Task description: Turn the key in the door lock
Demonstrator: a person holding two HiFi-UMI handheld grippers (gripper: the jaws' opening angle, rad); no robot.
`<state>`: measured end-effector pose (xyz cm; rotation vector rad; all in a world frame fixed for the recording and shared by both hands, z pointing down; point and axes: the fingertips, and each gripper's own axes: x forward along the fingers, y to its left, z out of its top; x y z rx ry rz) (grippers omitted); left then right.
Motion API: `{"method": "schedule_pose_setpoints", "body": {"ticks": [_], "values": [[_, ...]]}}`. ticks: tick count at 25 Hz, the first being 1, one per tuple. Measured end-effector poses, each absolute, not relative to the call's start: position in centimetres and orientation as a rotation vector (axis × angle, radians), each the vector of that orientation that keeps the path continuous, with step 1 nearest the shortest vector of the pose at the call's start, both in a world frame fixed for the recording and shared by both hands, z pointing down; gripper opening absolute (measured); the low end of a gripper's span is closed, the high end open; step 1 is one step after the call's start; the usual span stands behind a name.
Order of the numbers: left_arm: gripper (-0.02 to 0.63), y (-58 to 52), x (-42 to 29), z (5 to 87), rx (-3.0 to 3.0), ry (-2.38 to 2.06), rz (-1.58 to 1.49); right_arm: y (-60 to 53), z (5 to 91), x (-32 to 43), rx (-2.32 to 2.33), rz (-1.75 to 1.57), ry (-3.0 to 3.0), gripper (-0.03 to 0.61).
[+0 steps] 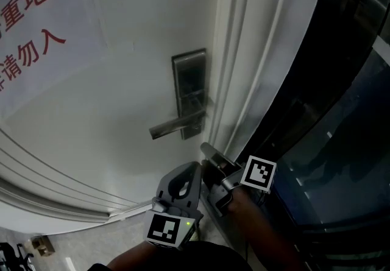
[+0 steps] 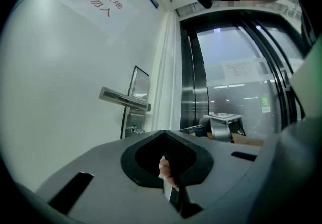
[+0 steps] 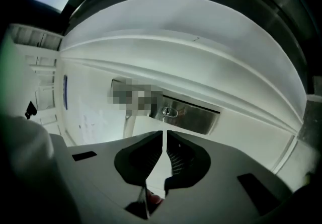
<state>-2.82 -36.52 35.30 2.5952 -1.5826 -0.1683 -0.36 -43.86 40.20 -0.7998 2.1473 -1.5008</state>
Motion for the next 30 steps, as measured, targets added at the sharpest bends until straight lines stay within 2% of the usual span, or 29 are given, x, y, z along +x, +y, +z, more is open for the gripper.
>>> {"method": "schedule_pose_setpoints", "body": {"ticks": [7, 16, 30], "values": [[0.005, -34.3, -2.3, 34.7, 2.588, -1.610, -0.173, -40.1, 39.3, 0.9, -0.954, -1.164, 2.436, 0.015], [0.005, -31.4, -1.6, 34.4, 2.581, -1.636, -0.176, -35.1, 37.3, 1.6, -1.173, -0.436, 2.776, 0.014], [0.005, -29.2, -0.3, 34.1, 2.594, -1.647, -0.184, -32.5, 36.4, 2.1, -1.201, -0.259, 2.817, 0.014]]}}
